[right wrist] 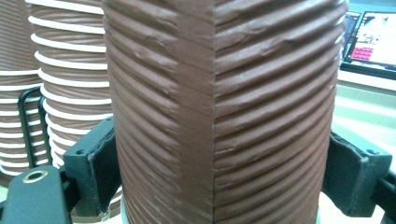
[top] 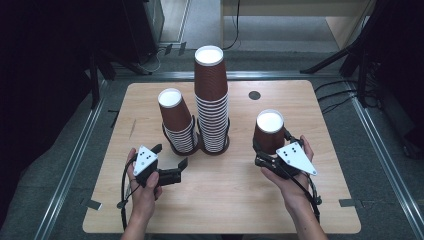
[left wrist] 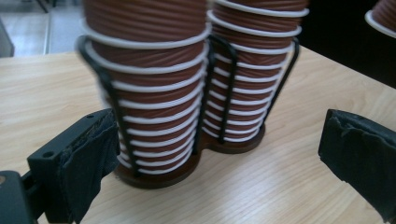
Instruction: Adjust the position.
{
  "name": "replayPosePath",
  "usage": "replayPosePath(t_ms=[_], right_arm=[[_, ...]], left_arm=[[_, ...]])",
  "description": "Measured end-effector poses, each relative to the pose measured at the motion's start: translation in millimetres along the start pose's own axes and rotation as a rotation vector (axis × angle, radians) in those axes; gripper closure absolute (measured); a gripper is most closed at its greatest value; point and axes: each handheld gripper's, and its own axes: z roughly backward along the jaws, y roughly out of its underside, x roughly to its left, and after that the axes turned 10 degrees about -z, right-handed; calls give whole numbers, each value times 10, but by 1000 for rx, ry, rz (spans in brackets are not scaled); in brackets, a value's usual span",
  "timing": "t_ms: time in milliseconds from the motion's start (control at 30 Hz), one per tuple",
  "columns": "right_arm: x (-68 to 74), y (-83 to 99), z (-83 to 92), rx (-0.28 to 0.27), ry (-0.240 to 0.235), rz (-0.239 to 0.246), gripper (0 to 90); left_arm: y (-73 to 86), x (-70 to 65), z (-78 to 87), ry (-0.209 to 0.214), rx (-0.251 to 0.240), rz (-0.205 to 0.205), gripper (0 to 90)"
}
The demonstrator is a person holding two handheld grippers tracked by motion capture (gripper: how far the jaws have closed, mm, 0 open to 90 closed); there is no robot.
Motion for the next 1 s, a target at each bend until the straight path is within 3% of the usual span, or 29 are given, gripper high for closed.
replayPosePath(t_ms=[233, 467, 1000], right_arm=[[47, 77, -30, -1, -23, 14, 126], [137, 185, -51, 29, -37, 73, 125], [339, 386, -60, 77, -74, 277, 122]], left_arm=[[-24, -44, -9, 40, -19, 6, 0], [-57, -111, -34, 92, -21, 7, 0], [-125, -344, -59, 237, -23, -20, 0]])
